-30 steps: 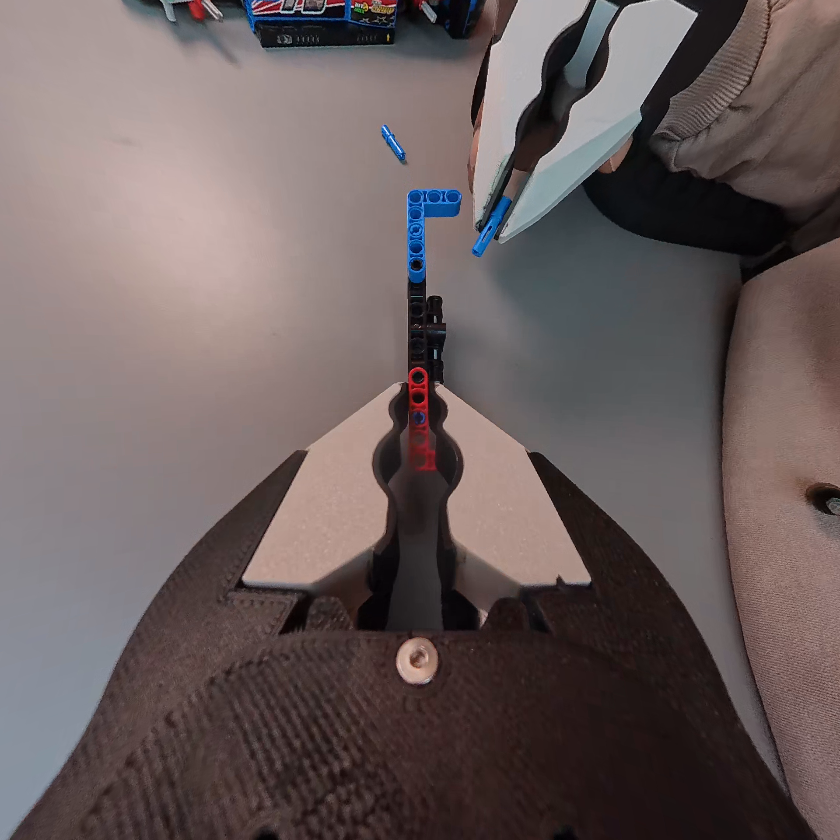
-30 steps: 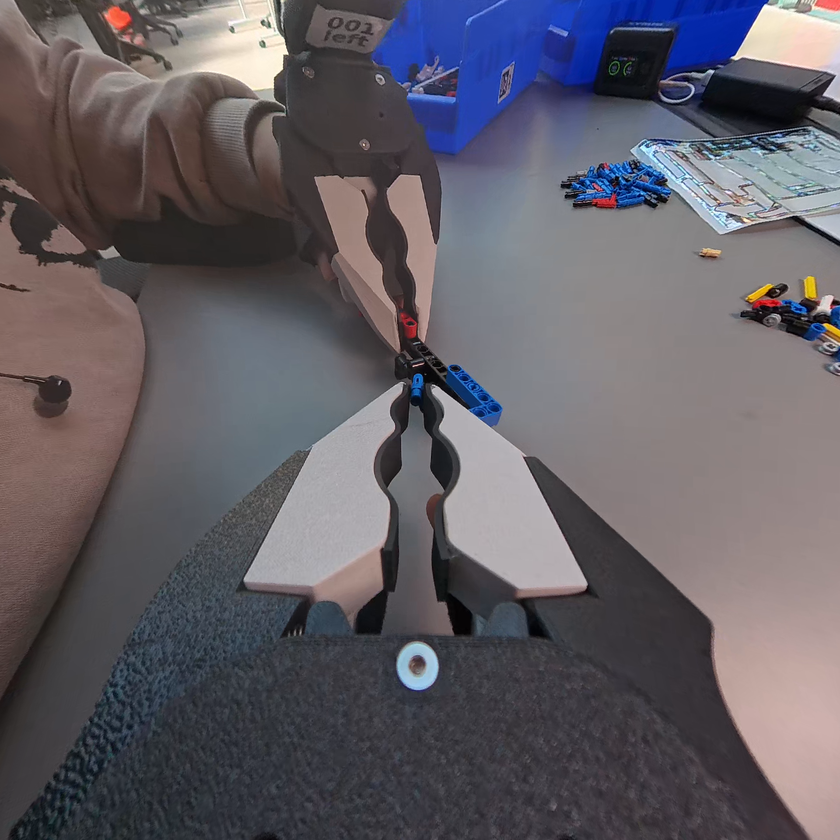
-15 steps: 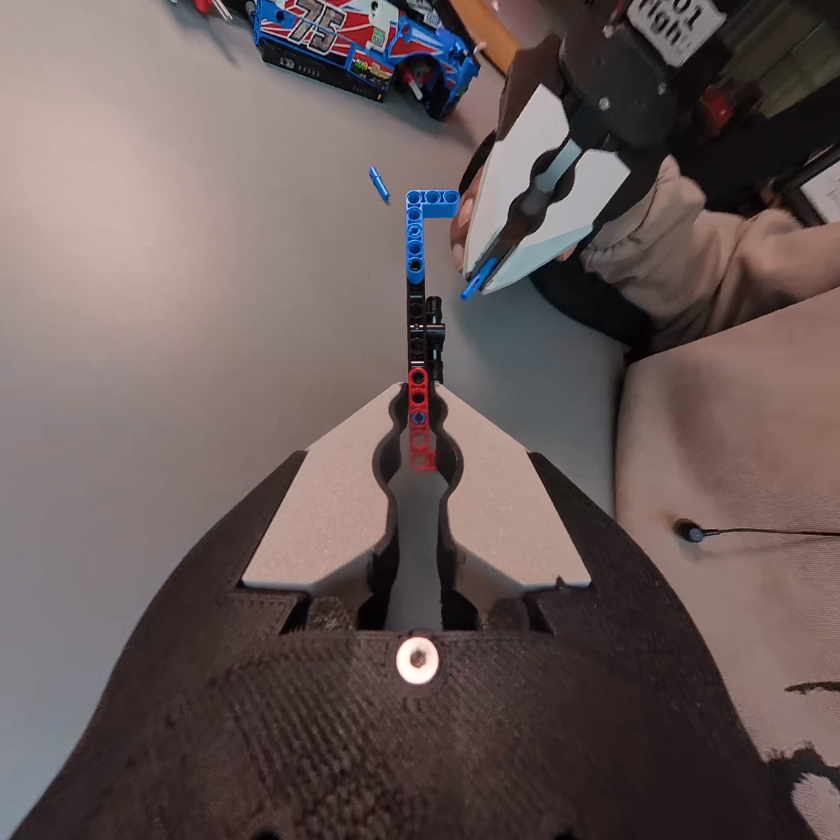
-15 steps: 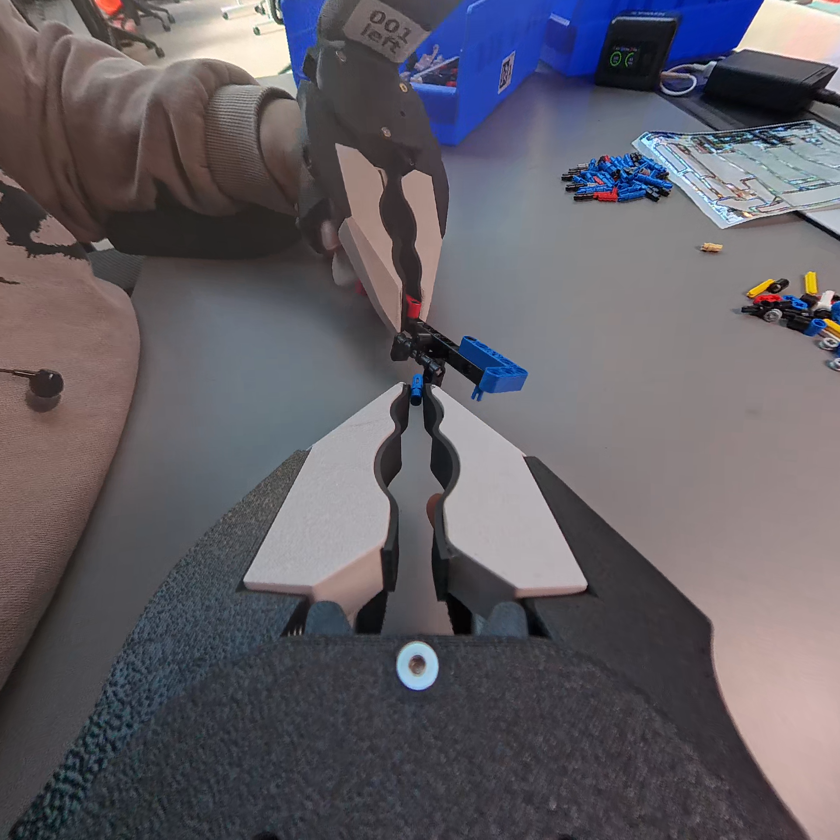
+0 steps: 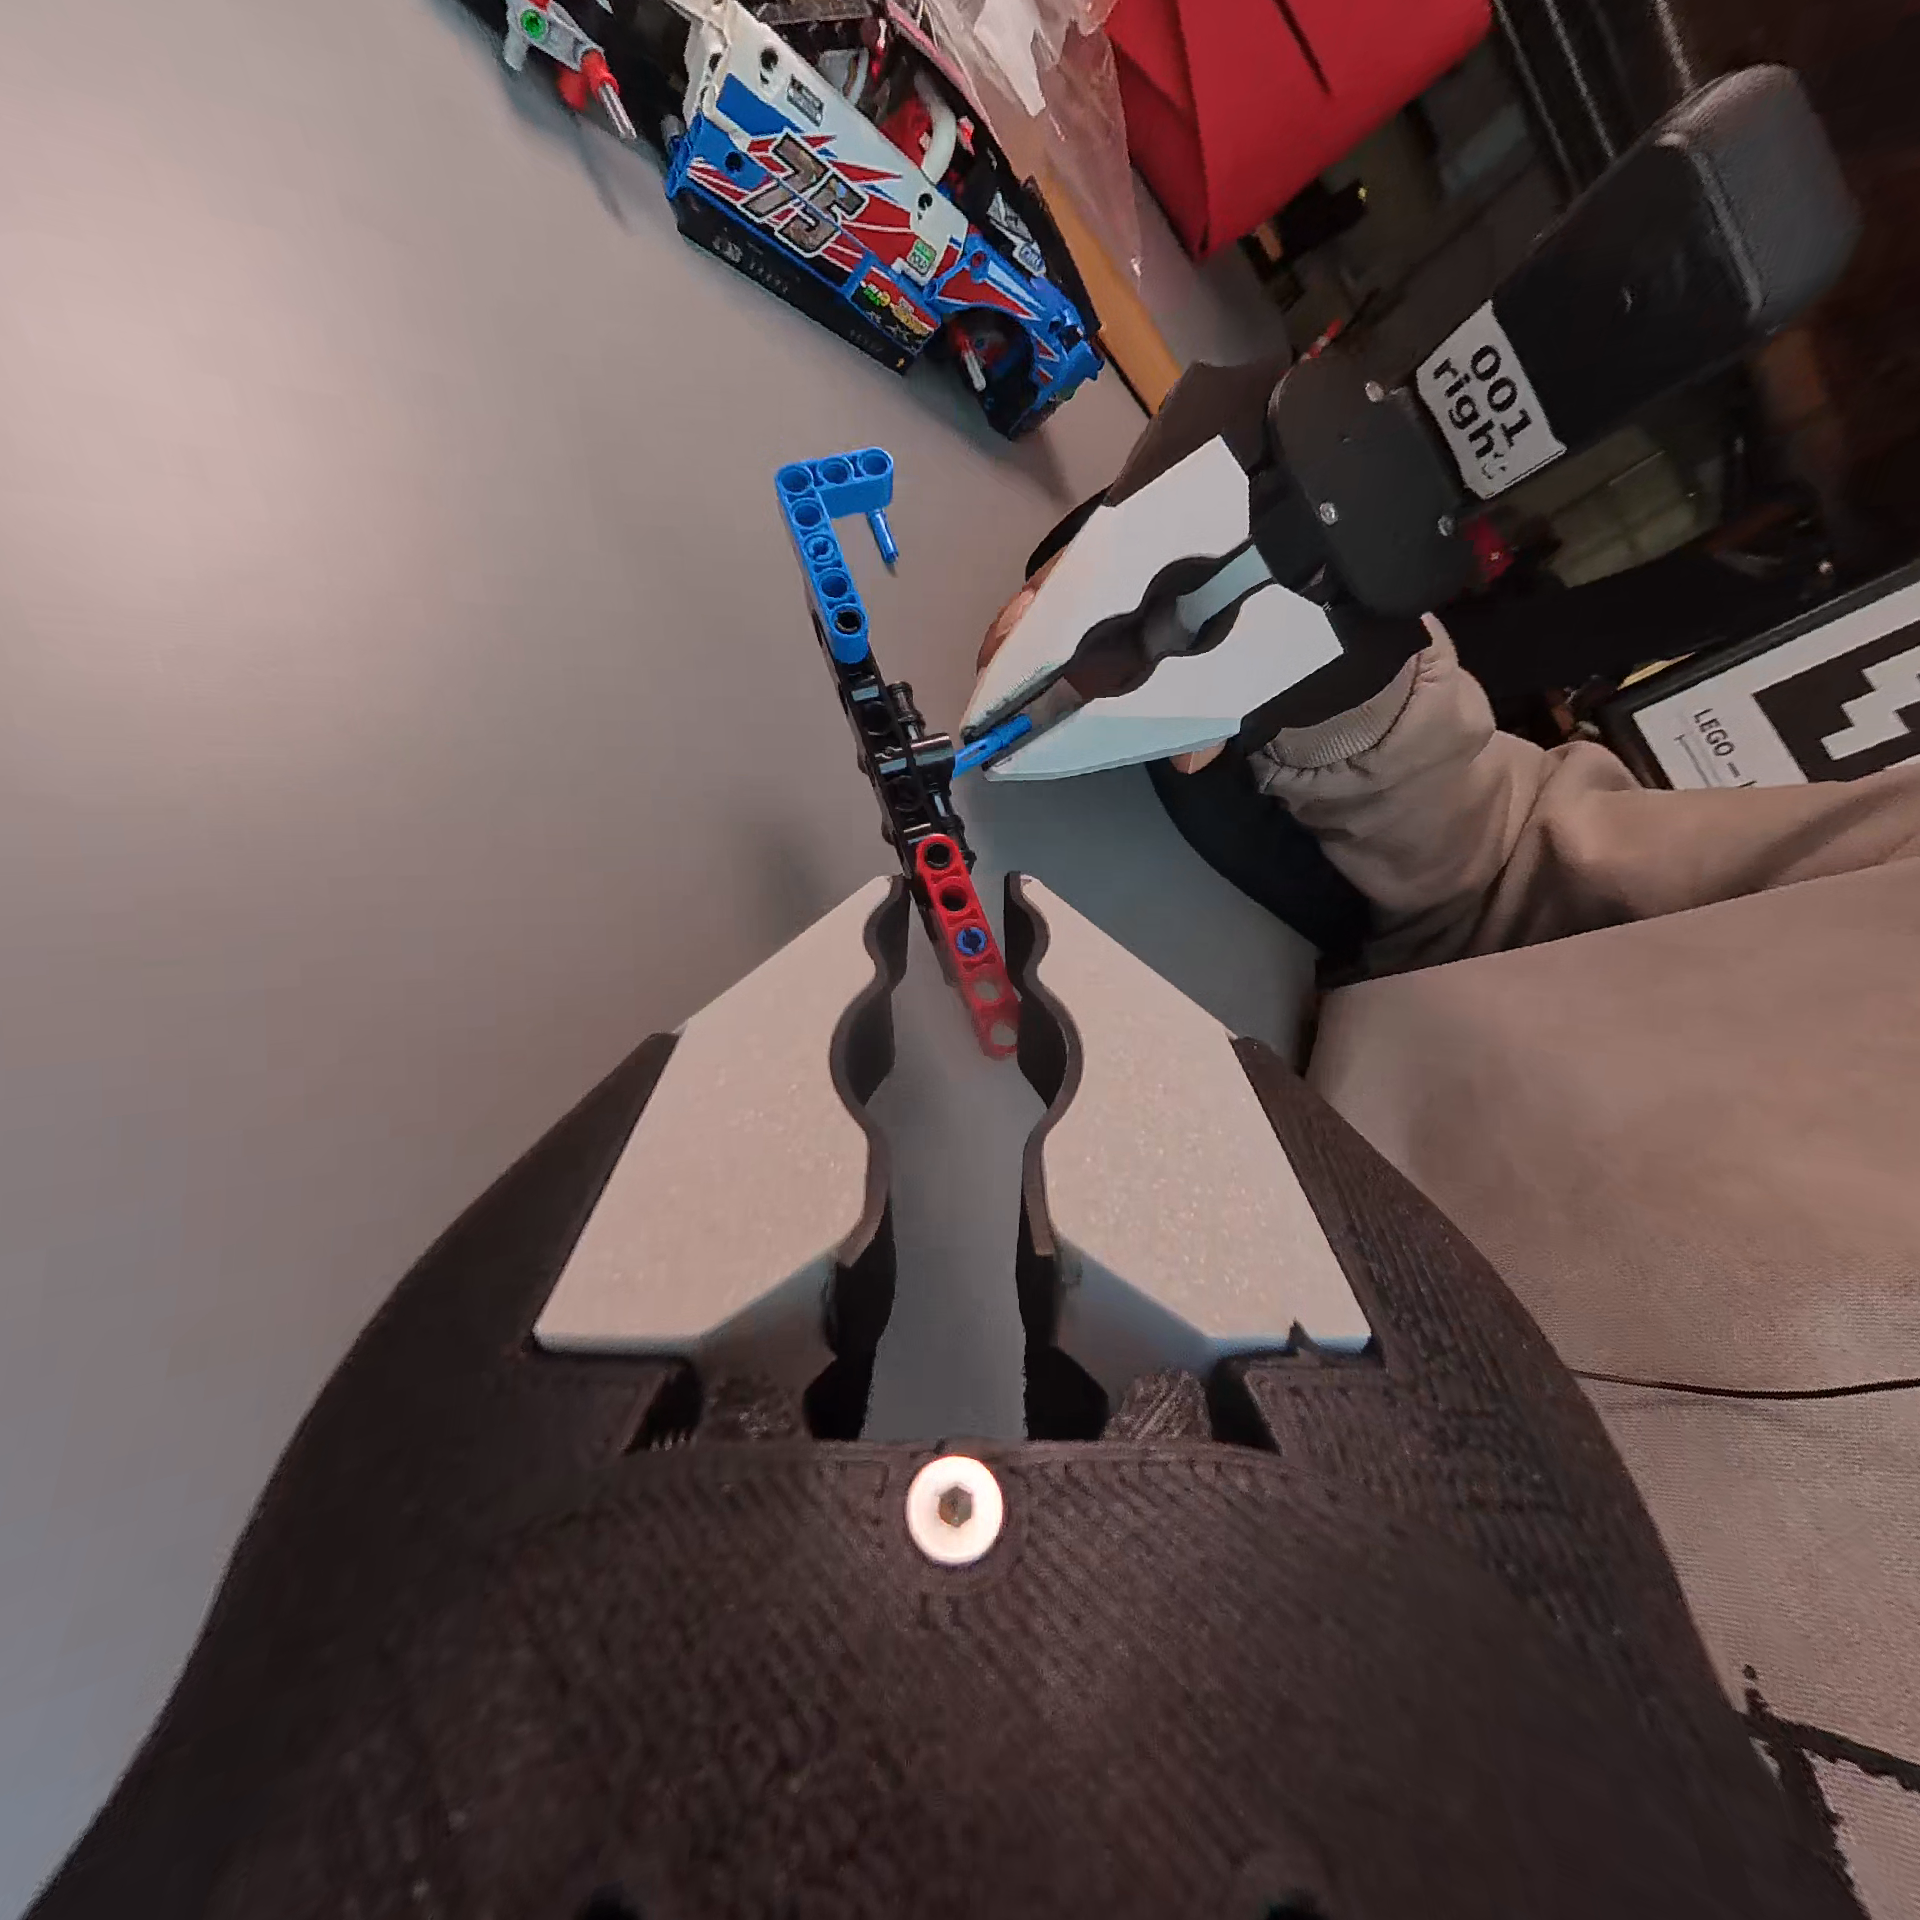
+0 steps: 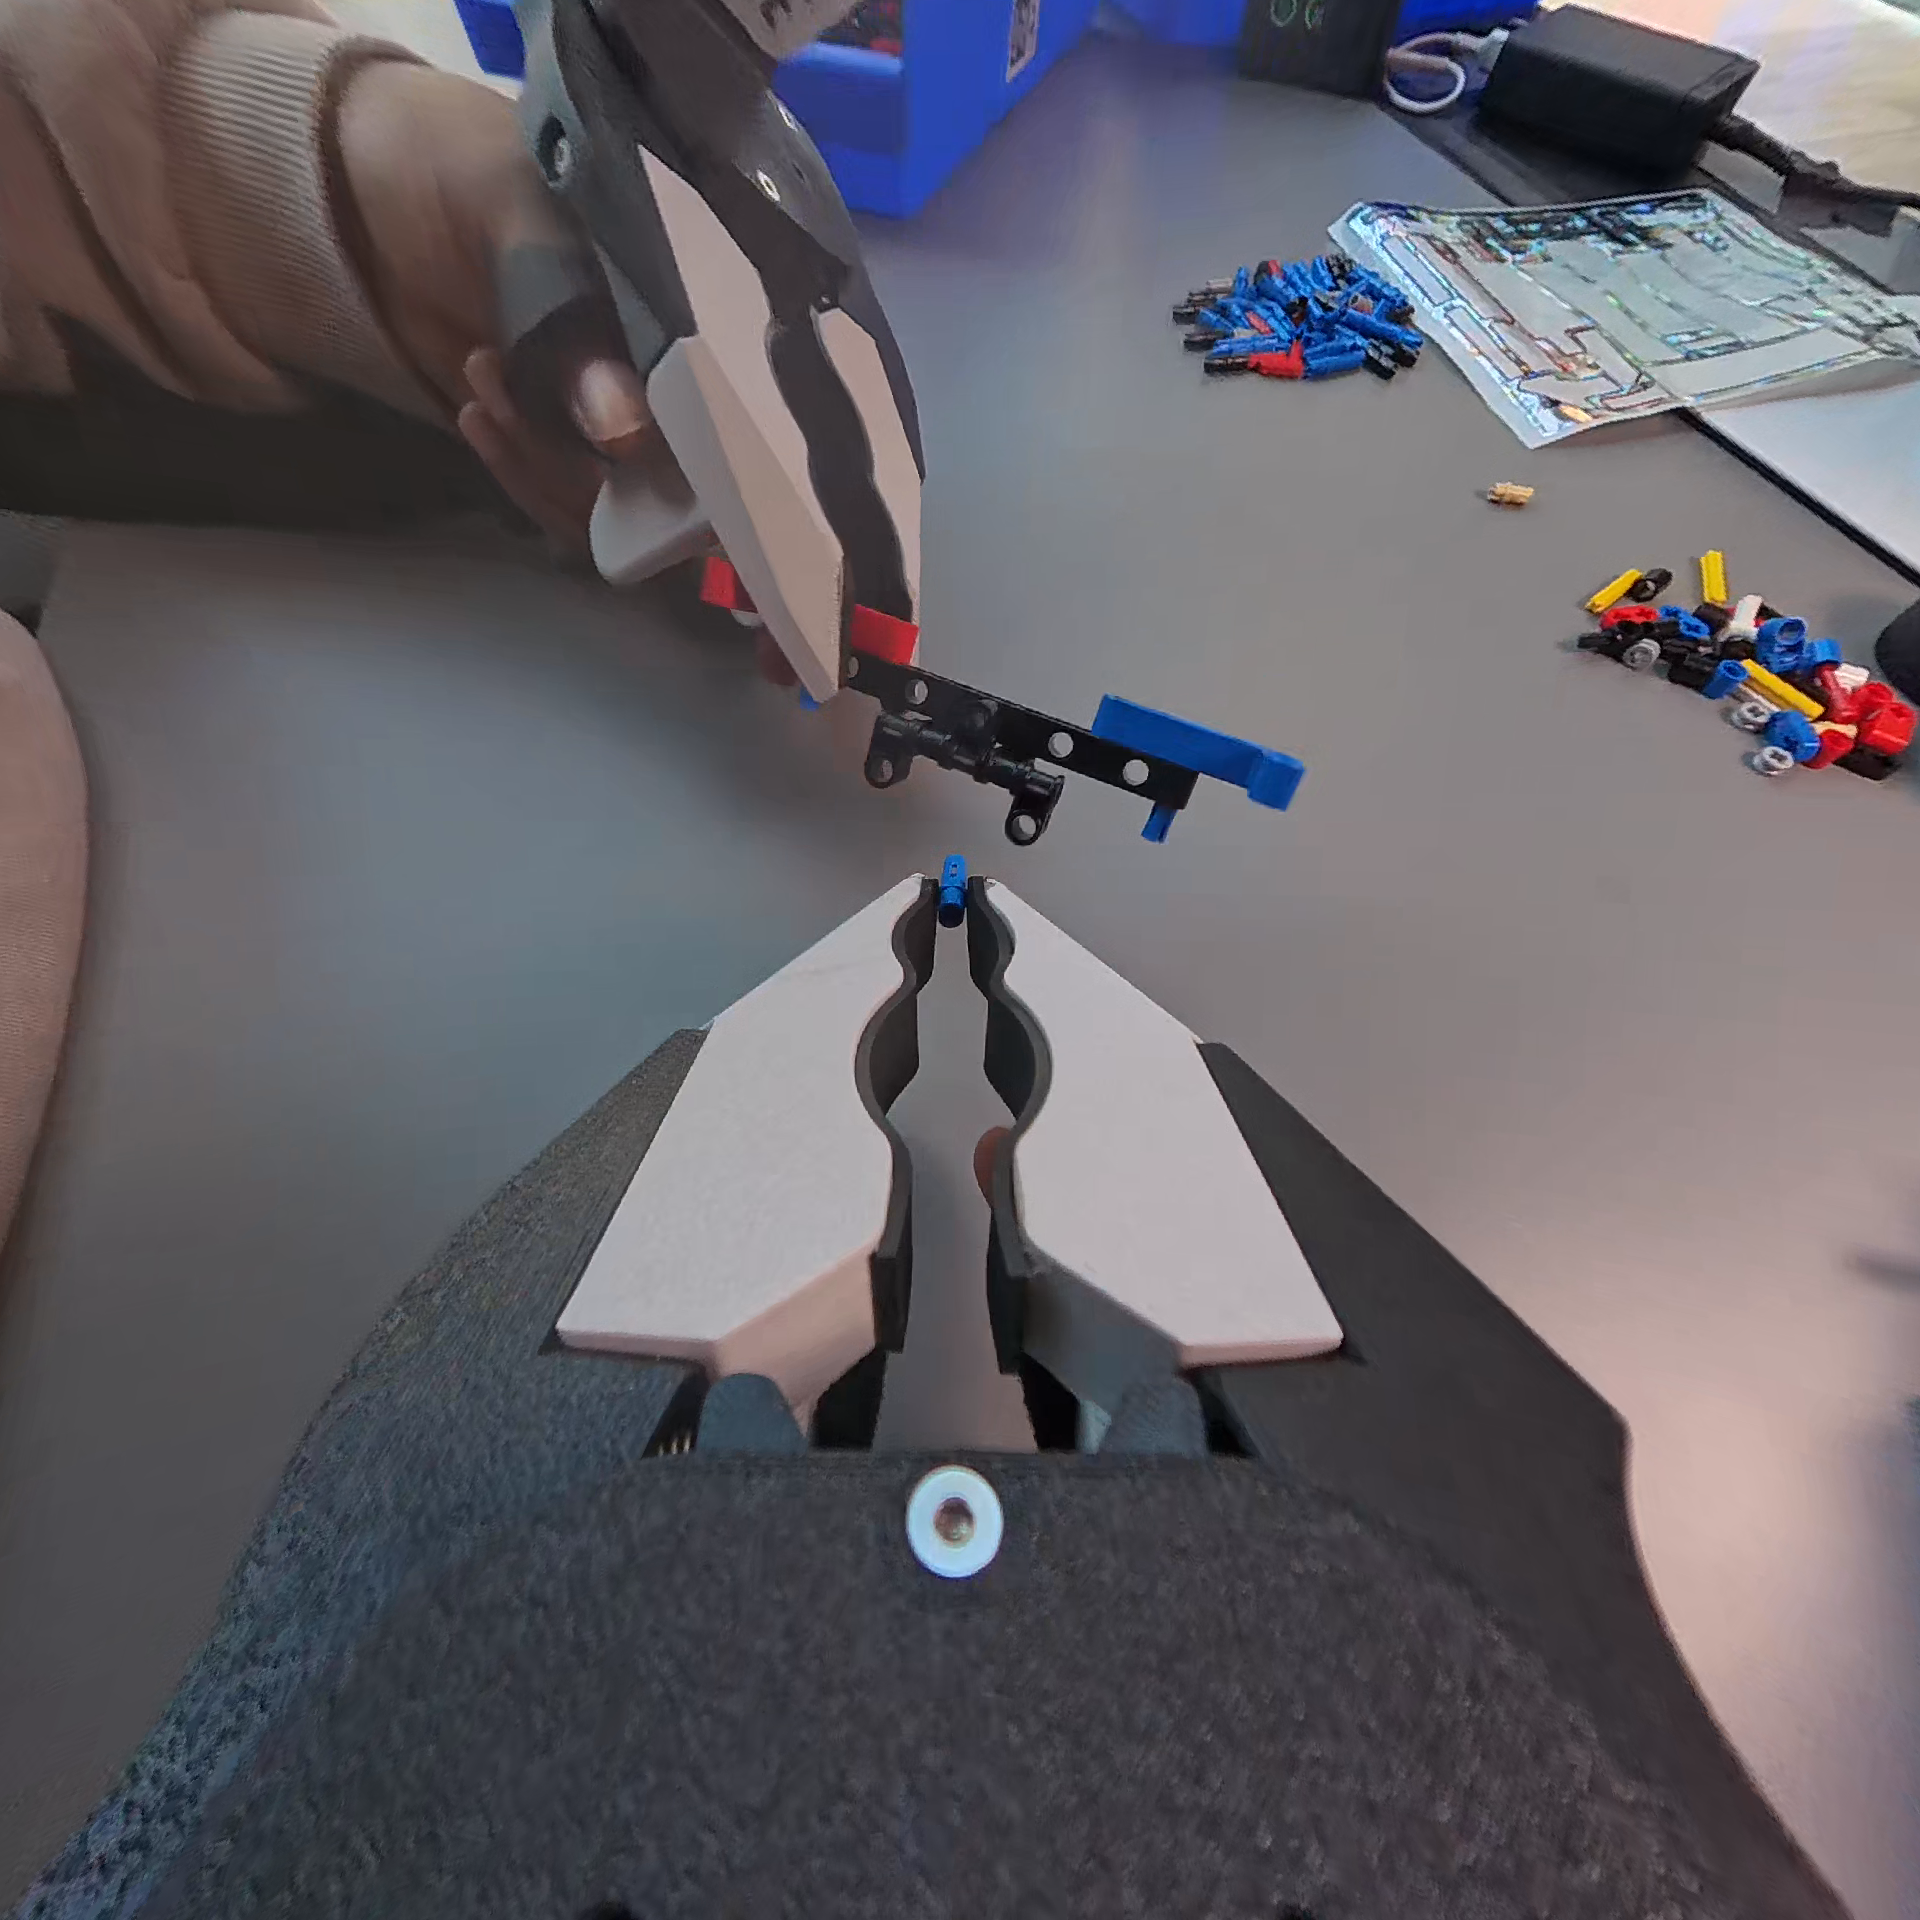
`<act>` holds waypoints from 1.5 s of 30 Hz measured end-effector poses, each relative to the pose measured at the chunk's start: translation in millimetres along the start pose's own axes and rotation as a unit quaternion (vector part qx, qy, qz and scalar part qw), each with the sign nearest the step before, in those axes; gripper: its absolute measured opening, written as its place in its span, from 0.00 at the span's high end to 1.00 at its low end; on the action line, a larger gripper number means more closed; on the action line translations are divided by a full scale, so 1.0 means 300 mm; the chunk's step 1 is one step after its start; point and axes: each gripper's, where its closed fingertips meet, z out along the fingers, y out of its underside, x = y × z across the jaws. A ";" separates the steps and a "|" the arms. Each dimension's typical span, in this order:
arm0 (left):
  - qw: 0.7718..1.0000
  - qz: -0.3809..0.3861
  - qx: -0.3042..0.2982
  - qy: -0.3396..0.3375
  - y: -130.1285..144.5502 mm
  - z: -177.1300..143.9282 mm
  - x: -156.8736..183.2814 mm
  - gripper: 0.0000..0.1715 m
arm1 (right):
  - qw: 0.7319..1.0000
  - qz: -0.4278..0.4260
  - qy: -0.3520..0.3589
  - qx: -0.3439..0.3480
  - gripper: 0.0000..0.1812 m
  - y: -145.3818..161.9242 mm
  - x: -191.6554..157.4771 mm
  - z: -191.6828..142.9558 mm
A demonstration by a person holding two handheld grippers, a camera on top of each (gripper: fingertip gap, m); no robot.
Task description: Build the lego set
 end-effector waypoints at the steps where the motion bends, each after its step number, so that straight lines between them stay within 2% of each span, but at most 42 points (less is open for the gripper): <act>1: 1.000 0.009 -0.009 -0.011 0.009 0.008 0.000 0.89 | 1.000 -0.002 0.008 -0.012 0.98 0.011 0.005 0.006; 5: 0.996 0.056 -0.046 -0.056 0.035 0.010 -0.004 0.79 | 0.999 -0.012 0.023 -0.044 0.98 0.044 0.017 0.015; 12: 0.972 0.153 -0.099 -0.148 0.049 -0.055 -0.079 0.78 | 0.997 -0.014 0.031 -0.066 0.98 0.065 0.025 0.023; 16: 0.972 0.155 -0.154 -0.092 0.114 -0.071 -0.042 0.85 | 0.996 -0.011 0.043 -0.077 0.98 0.076 0.041 0.019; 19: 0.971 0.161 -0.169 -0.044 0.153 -0.034 0.021 0.90 | 0.995 -0.011 0.052 -0.085 0.98 0.081 0.055 0.019; 23: 0.965 0.206 -0.163 0.027 0.193 0.065 0.161 0.84 | 0.992 -0.011 0.088 -0.095 0.98 0.085 0.112 -0.007; 25: 0.954 0.259 -0.151 0.019 0.170 0.065 0.179 0.84 | 0.992 0.003 0.094 -0.082 0.98 0.077 0.127 -0.026; 28: 0.930 0.345 -0.117 -0.058 0.075 -0.008 0.102 0.85 | 0.992 0.011 0.102 -0.072 0.98 0.075 0.139 -0.049; 30: 0.903 0.395 -0.118 -0.124 0.035 -0.092 0.011 0.77 | 0.993 0.013 0.100 -0.066 0.98 0.069 0.139 -0.054; 32: 0.885 0.419 -0.138 -0.150 0.044 -0.154 -0.065 0.67 | 0.994 0.014 0.093 -0.060 0.98 0.062 0.133 -0.051; 34: 0.885 0.412 -0.161 -0.148 0.082 -0.167 -0.124 0.64 | 0.995 0.012 0.082 -0.057 0.98 0.059 0.121 -0.041; 36: 0.887 0.405 -0.174 -0.138 0.109 -0.150 -0.141 0.70 | 0.996 0.006 0.071 -0.059 0.98 0.063 0.107 -0.031; 38: 0.888 0.404 -0.170 -0.141 0.100 -0.132 -0.130 0.85 | 0.996 -0.002 0.067 -0.063 0.98 0.068 0.097 -0.027; 39: 0.884 0.406 -0.178 -0.149 0.101 -0.128 -0.134 0.88 | 0.996 -0.006 0.066 -0.063 0.98 0.070 0.094 -0.027; 41: 0.880 0.407 -0.191 -0.153 0.114 -0.119 -0.131 0.91 | 0.996 -0.007 0.067 -0.062 0.98 0.070 0.093 -0.032; 45: 0.888 0.387 -0.200 -0.147 0.138 -0.112 -0.109 0.93 | 0.996 0.002 0.067 -0.055 0.98 0.066 0.100 -0.037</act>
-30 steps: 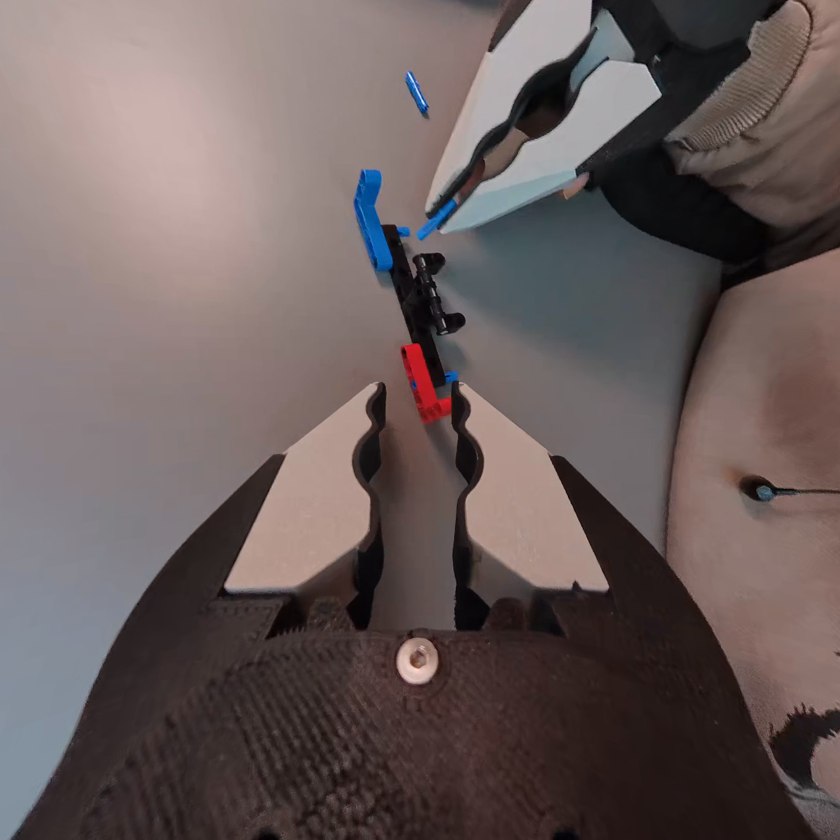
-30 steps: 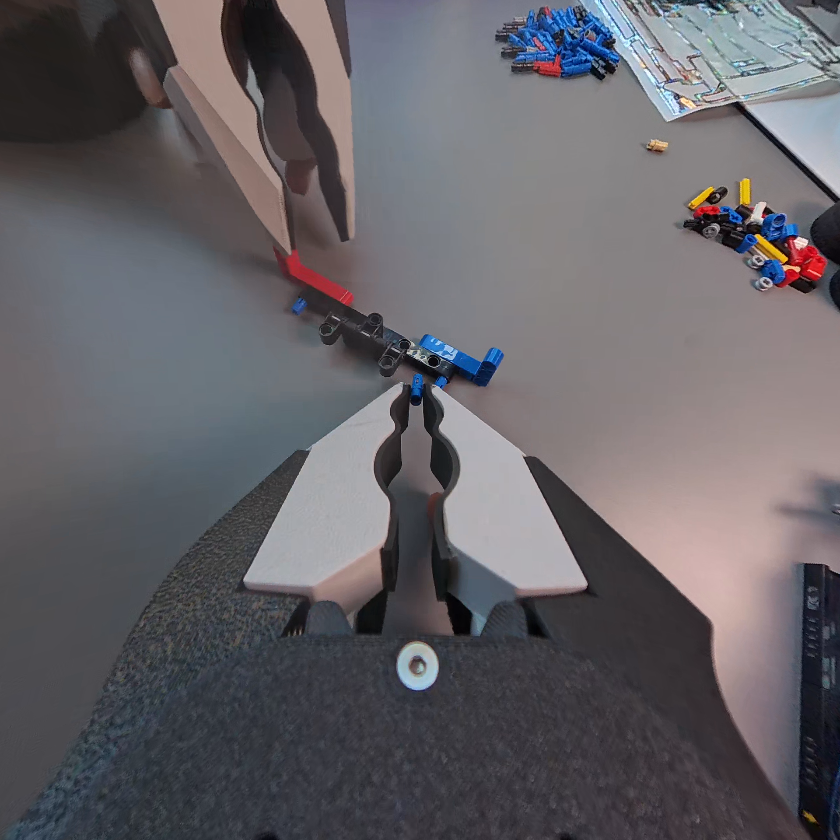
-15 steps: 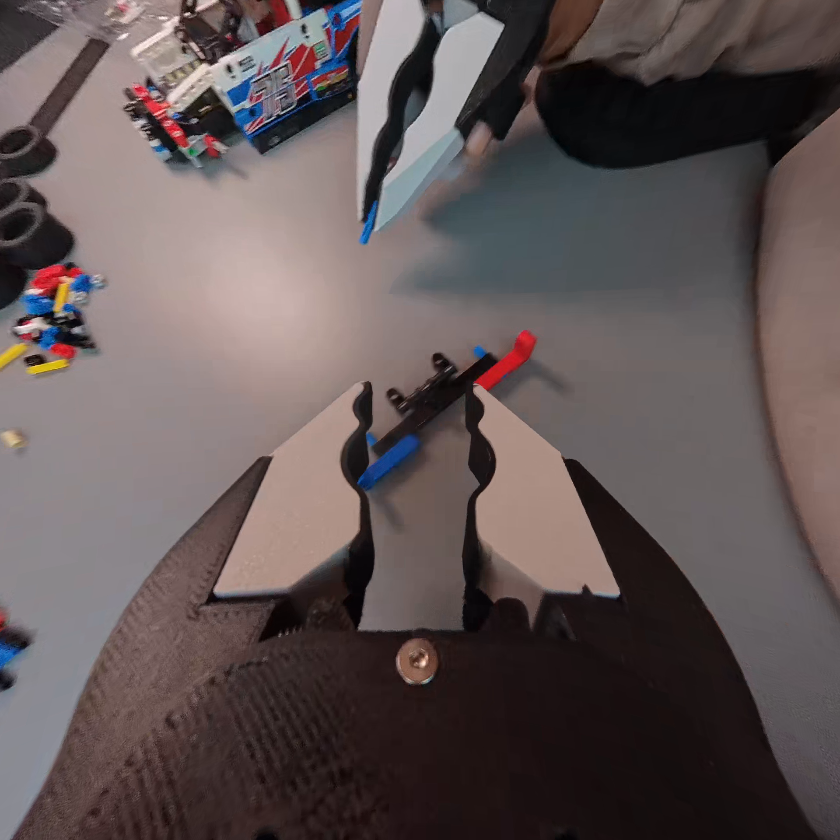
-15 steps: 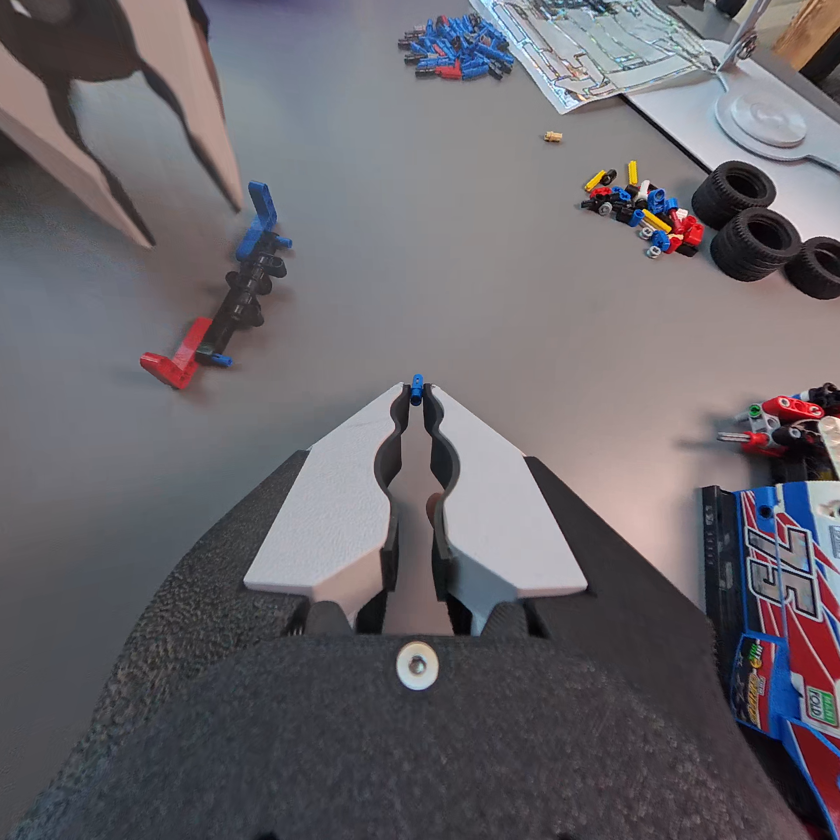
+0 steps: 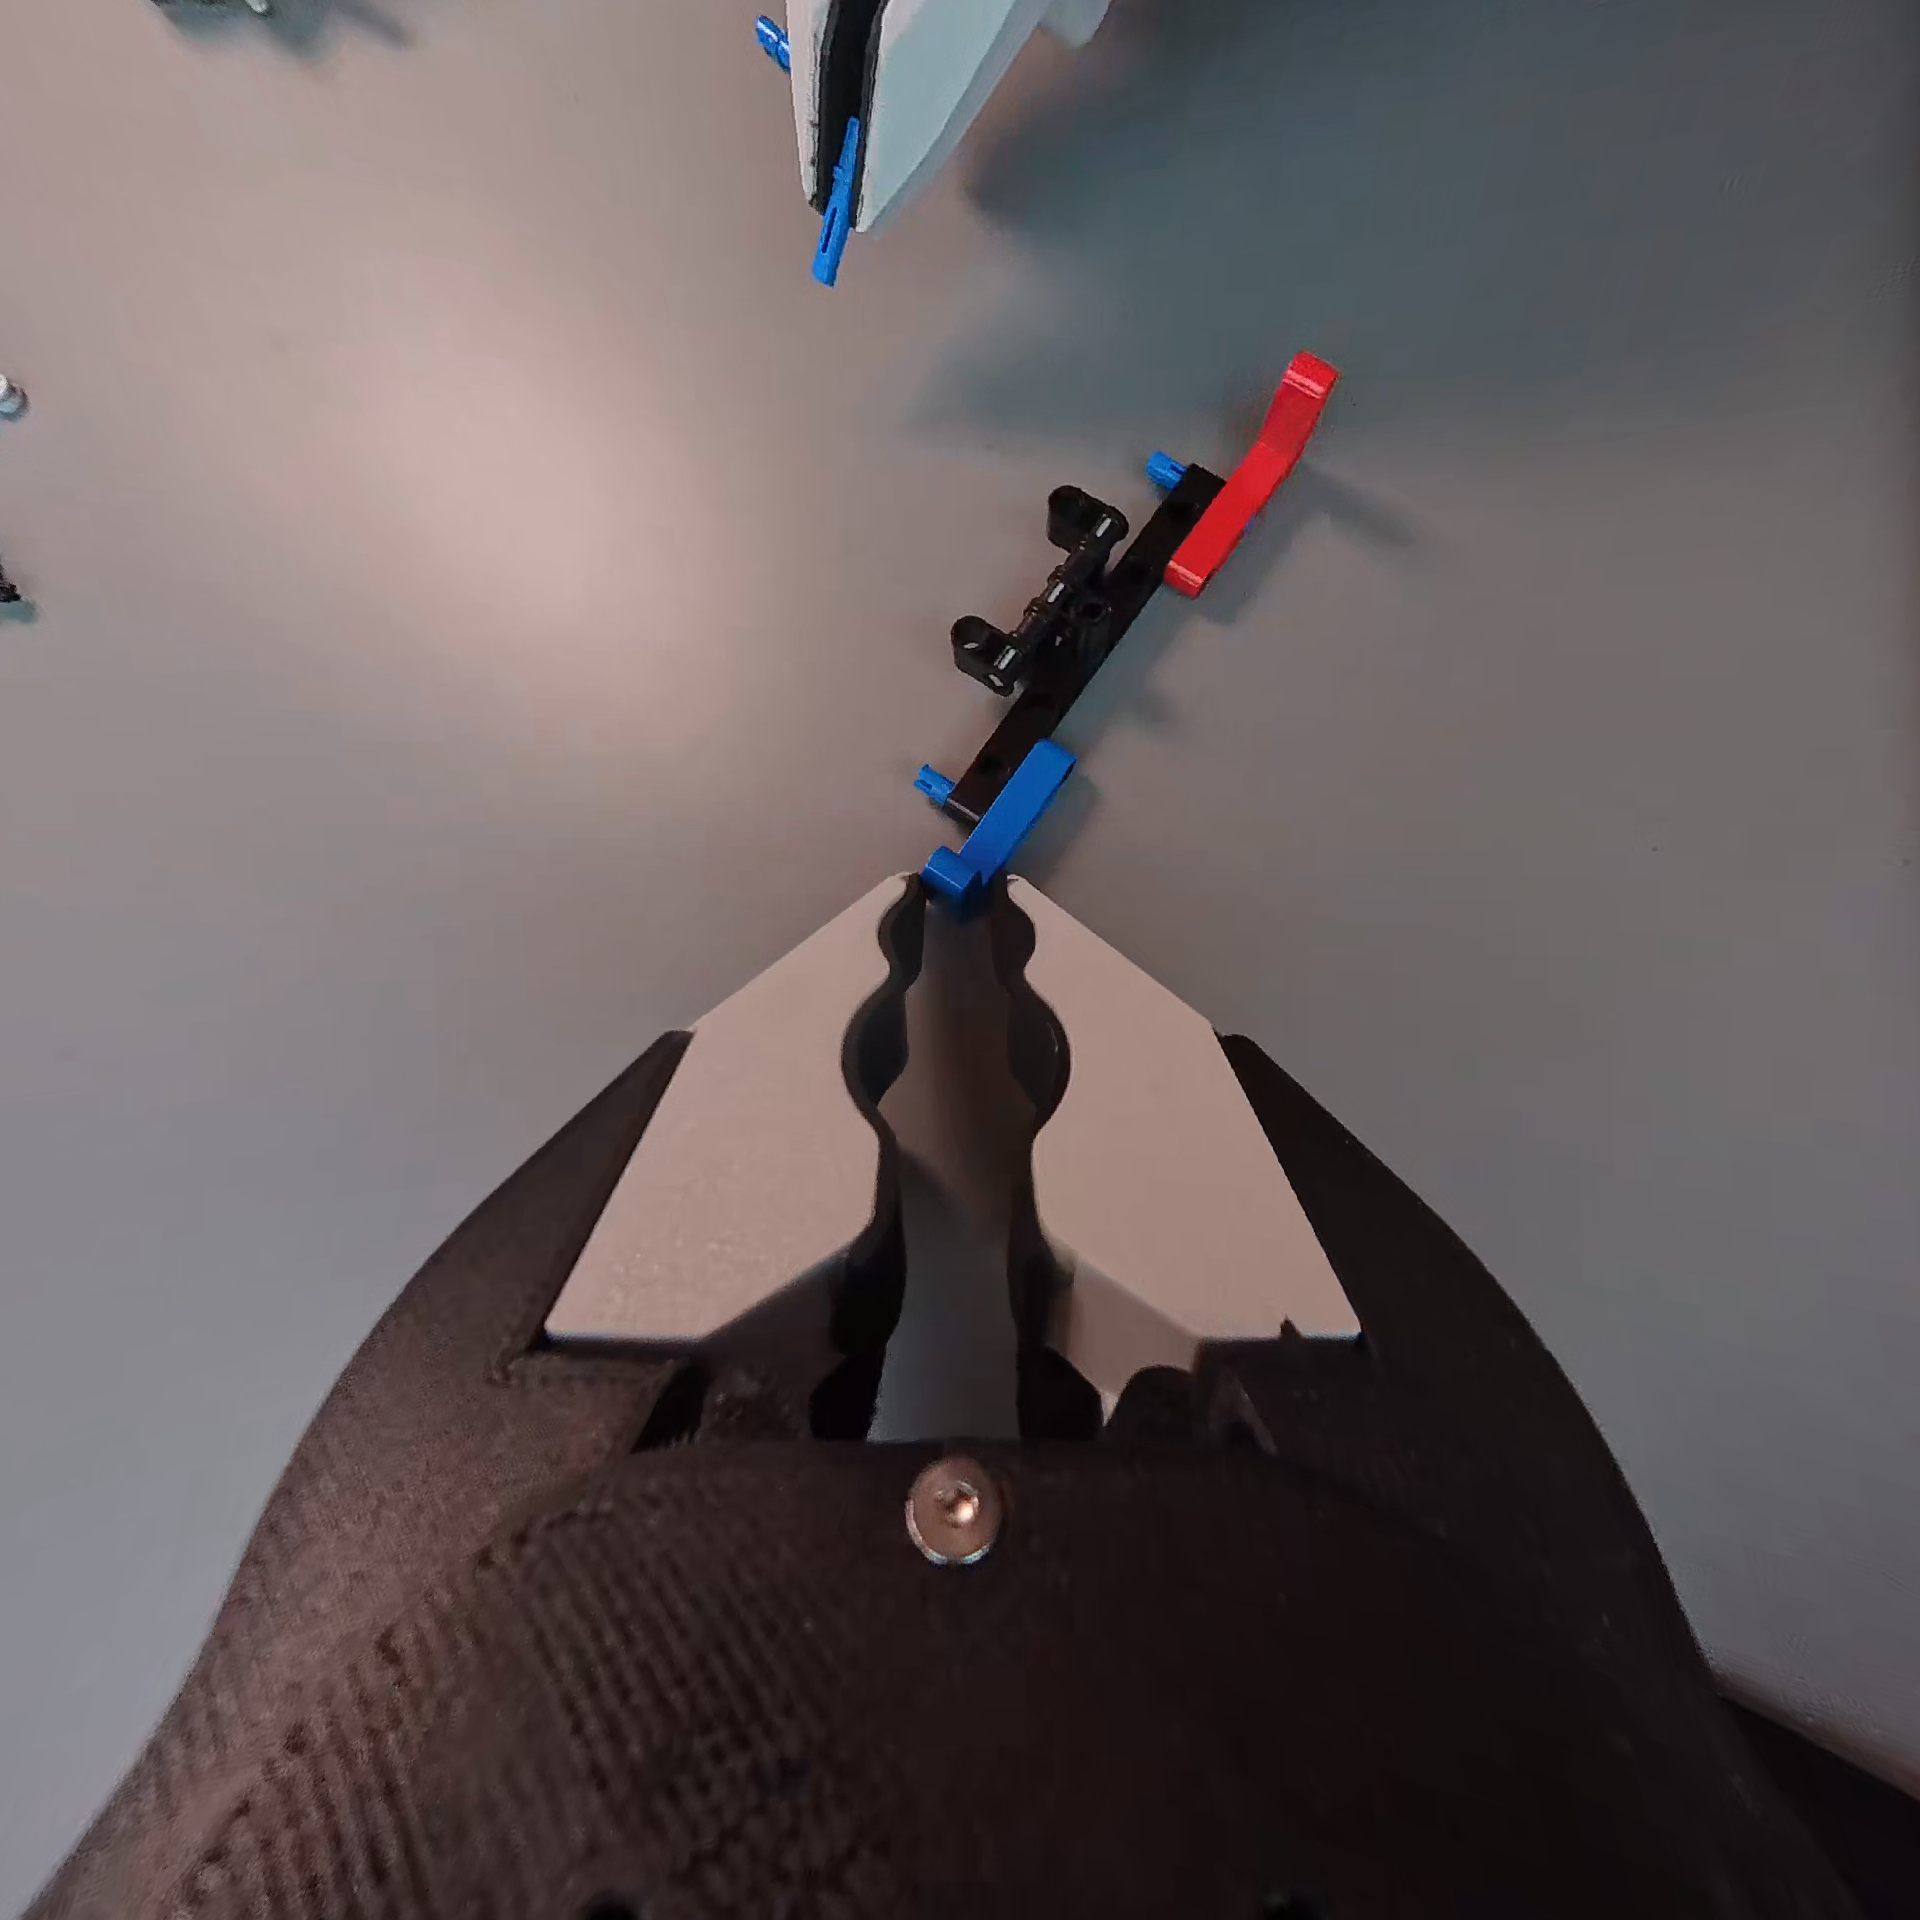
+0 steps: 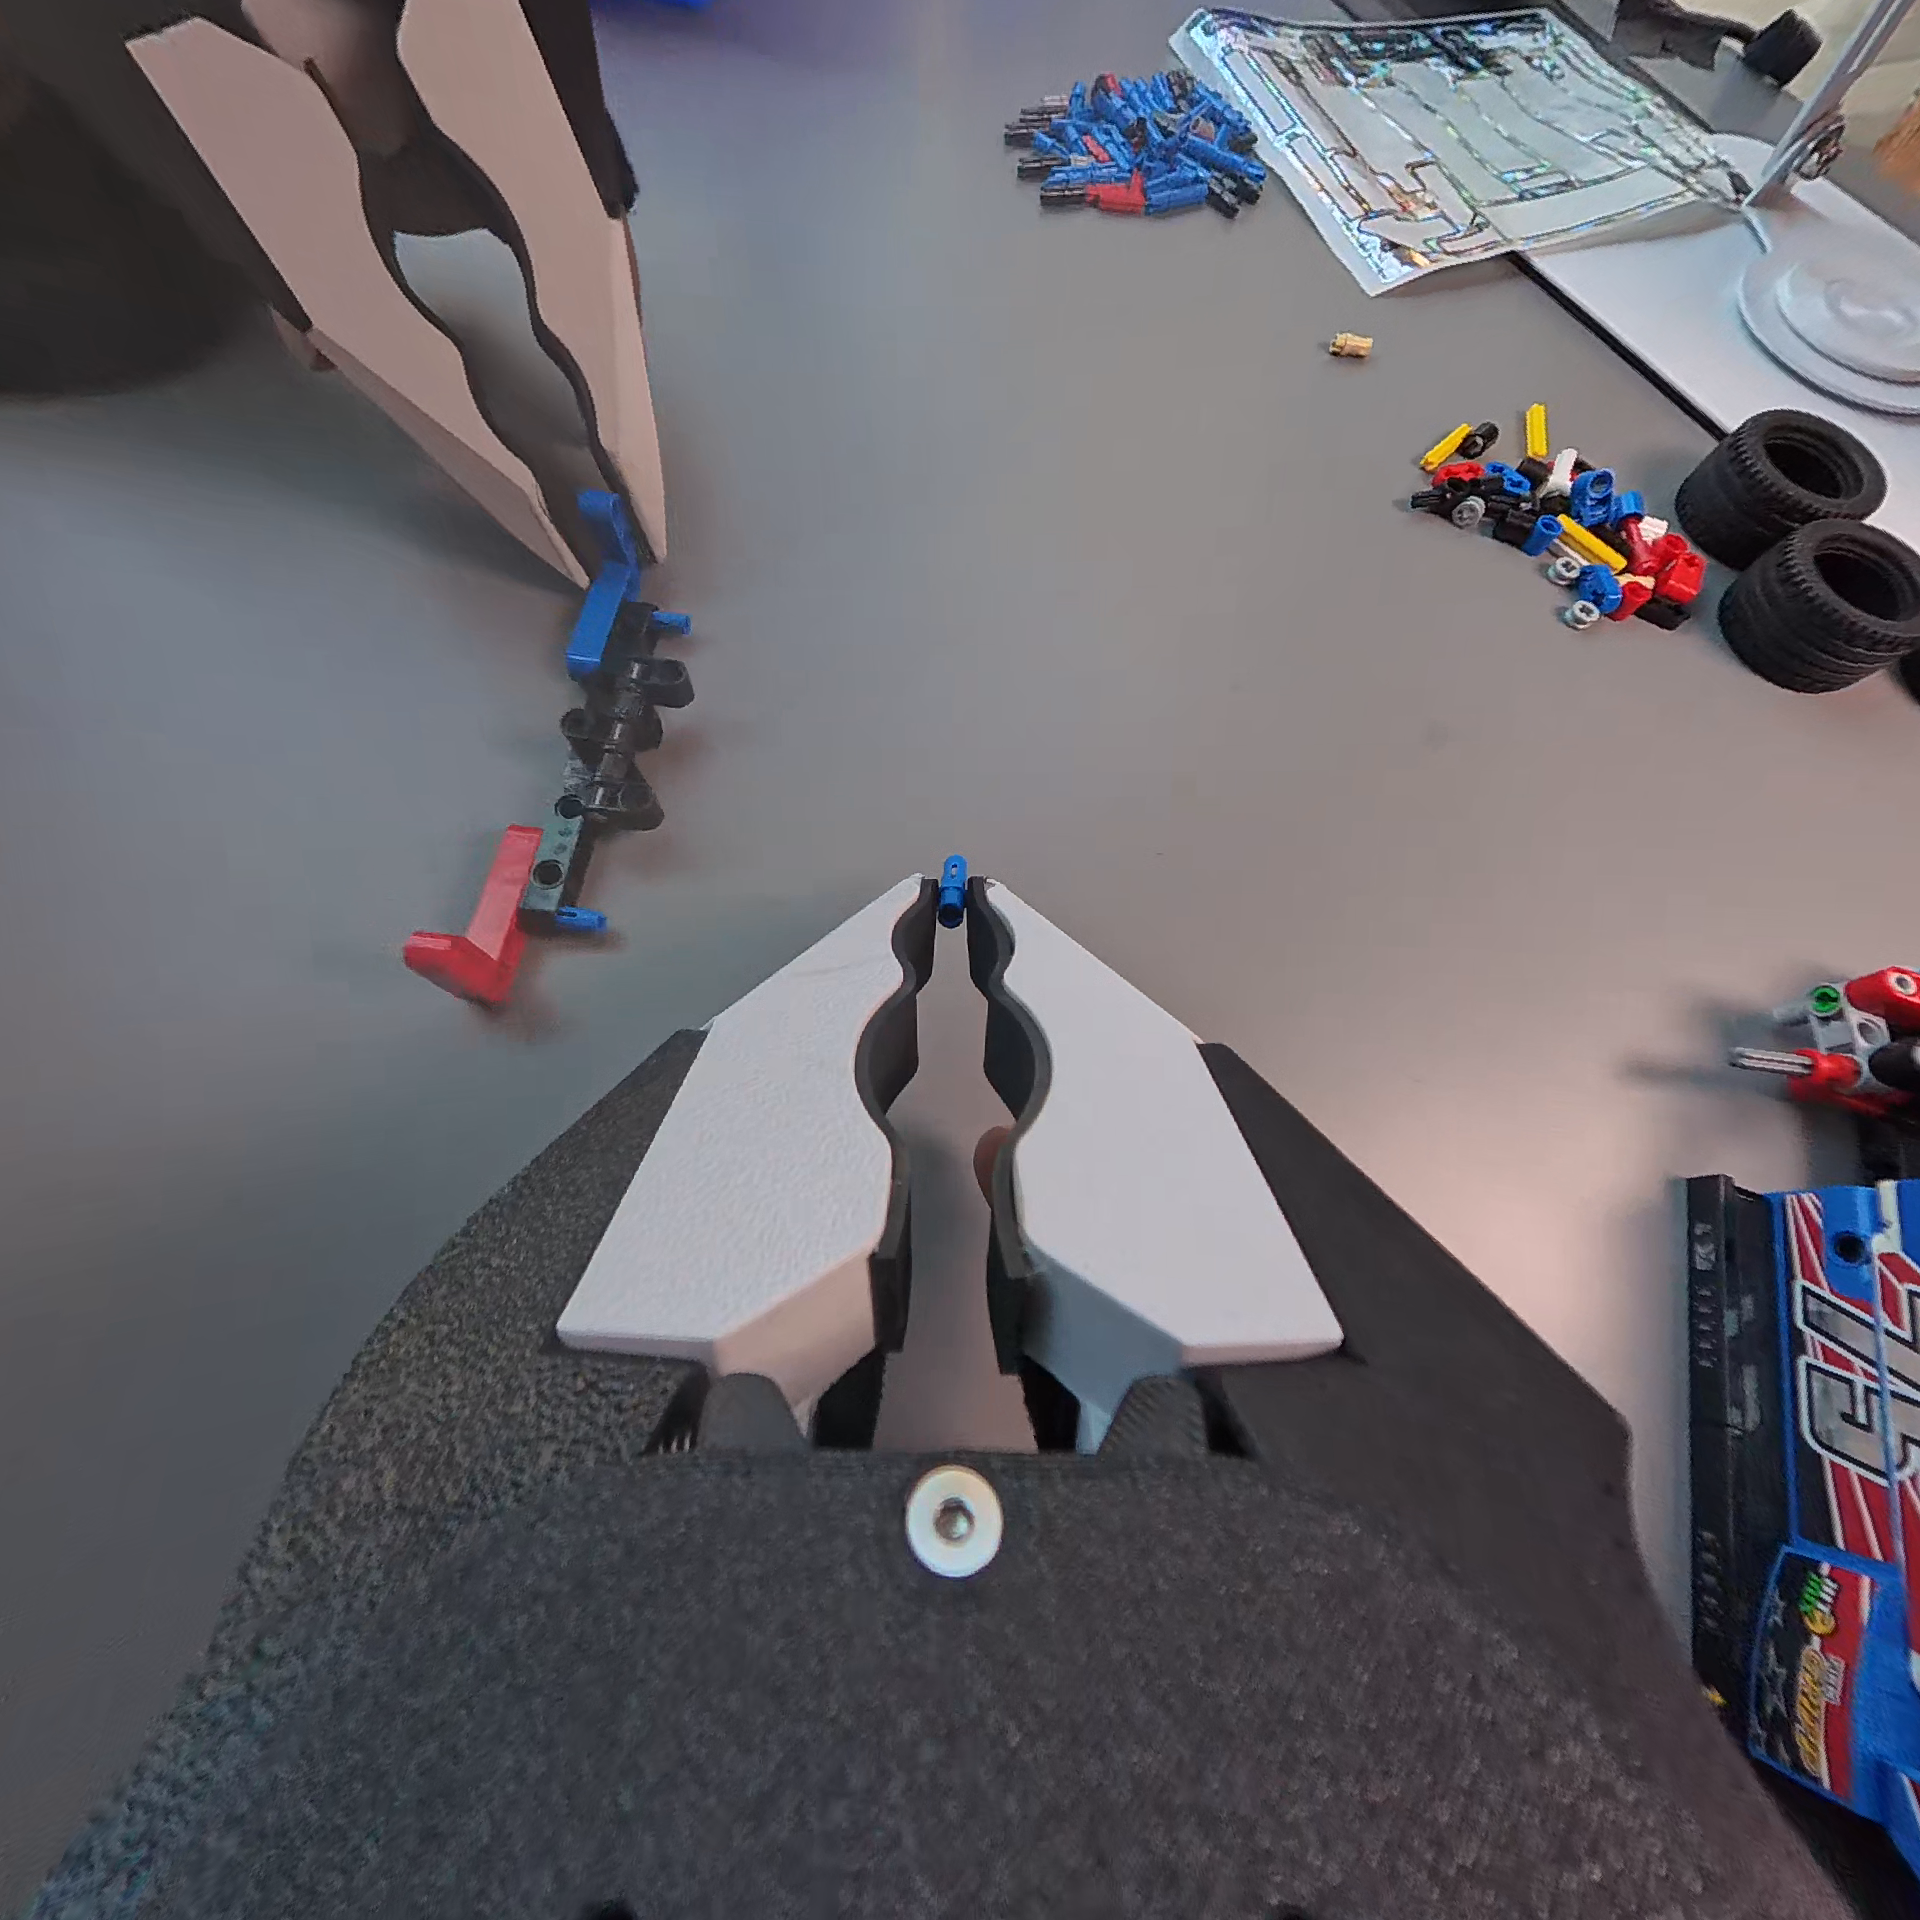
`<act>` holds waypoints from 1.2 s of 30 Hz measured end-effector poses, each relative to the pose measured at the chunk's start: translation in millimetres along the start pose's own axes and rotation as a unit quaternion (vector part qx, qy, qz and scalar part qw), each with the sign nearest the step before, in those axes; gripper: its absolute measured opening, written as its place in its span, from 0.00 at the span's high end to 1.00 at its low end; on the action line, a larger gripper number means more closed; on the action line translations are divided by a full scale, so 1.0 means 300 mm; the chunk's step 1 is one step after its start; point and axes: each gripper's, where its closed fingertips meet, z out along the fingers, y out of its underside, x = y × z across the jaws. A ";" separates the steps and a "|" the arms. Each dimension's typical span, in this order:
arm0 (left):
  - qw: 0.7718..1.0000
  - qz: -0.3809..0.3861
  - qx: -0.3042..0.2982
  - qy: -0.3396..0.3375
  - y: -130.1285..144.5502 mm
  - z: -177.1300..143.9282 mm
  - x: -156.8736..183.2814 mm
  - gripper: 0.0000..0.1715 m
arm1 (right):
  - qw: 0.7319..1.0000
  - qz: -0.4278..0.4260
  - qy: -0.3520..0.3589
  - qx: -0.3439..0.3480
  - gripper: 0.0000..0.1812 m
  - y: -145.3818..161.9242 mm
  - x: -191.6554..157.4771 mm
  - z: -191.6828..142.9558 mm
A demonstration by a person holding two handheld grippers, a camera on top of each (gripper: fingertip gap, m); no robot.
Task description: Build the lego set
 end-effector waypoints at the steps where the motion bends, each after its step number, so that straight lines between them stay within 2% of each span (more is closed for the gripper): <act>1: 1.000 -0.006 -0.004 0.005 0.002 -0.002 0.007 0.94 | 1.000 0.001 0.000 0.000 0.98 0.001 0.000 0.000; 3: 0.999 -0.019 -0.009 0.028 0.006 -0.006 0.032 0.94 | 1.000 -0.001 0.001 -0.002 0.98 0.005 0.000 0.001; 7: 1.000 -0.001 0.009 0.029 0.000 -0.013 0.037 0.83 | 1.000 -0.001 0.001 -0.001 0.98 0.004 0.002 -0.001; 9: 0.999 0.008 0.014 0.030 0.000 -0.008 0.042 0.81 | 1.000 0.000 0.001 0.000 0.98 0.003 0.002 -0.002; 15: 0.999 0.015 0.019 0.022 -0.013 0.008 0.046 0.93 | 1.000 -0.009 -0.005 0.004 0.98 0.001 -0.009 -0.001; 31: 0.998 -0.053 0.037 0.018 -0.029 0.005 0.010 0.96 | 1.000 -0.015 -0.006 0.007 0.98 -0.001 -0.015 -0.004; 36: 0.994 -0.097 0.043 0.010 -0.028 0.001 -0.019 0.96 | 1.000 -0.016 0.001 0.009 0.98 -0.003 -0.007 -0.009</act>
